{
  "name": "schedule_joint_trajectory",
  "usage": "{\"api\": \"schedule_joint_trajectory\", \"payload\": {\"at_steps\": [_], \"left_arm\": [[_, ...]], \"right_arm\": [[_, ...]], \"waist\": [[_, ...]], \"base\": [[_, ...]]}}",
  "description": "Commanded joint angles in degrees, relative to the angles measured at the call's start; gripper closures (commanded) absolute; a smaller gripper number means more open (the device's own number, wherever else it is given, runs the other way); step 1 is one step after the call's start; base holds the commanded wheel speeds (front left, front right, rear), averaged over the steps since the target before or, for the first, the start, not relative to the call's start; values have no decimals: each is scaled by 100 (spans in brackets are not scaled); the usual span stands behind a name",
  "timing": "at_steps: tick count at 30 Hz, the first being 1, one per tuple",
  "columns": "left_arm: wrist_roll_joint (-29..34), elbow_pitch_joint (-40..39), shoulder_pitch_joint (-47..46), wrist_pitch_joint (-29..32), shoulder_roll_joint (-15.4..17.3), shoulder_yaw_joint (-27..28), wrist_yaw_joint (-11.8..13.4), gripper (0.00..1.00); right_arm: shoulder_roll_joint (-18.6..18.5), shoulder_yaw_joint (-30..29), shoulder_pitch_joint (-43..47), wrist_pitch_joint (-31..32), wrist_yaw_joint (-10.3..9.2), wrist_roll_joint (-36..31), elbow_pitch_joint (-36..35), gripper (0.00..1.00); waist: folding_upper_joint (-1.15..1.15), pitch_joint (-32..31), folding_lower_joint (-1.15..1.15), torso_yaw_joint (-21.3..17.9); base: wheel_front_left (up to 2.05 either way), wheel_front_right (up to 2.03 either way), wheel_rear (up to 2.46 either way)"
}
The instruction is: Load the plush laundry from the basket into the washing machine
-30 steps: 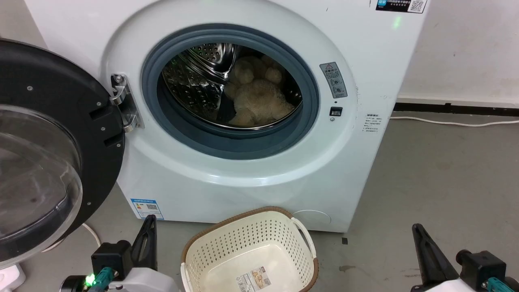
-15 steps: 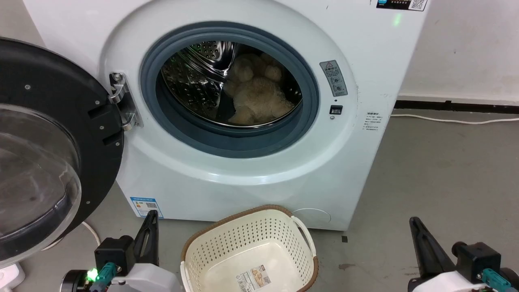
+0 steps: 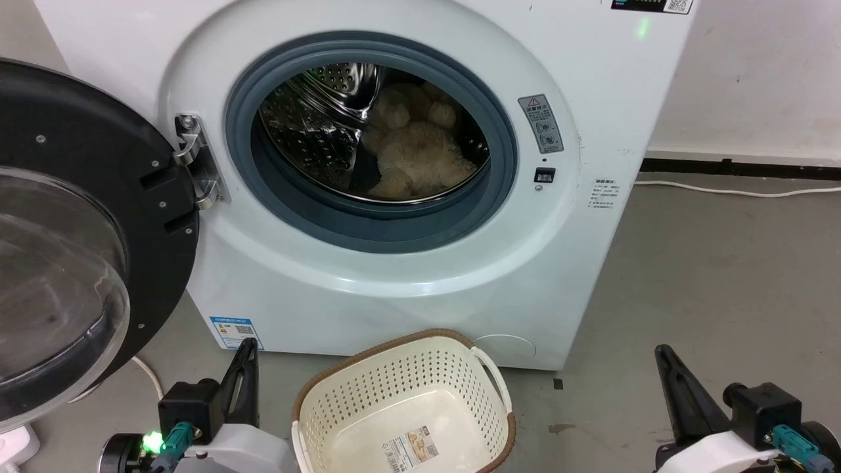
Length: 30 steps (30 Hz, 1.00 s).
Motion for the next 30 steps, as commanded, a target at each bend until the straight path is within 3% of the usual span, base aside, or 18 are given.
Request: {"api": "schedule_joint_trajectory", "payload": {"at_steps": [1,30], "left_arm": [[66,15,-99,18,-41,50,-37,100],[643,40,-207,146,-392,380,-314,100]], "right_arm": [[-8,17,-101,17,3,-59,16,100],[-10,86,-389,198,4,-329,77,100]], "waist": [[0,3,0,0],[0,96,0,-11]], "base": [[0,0,0],[0,0,0]]}}
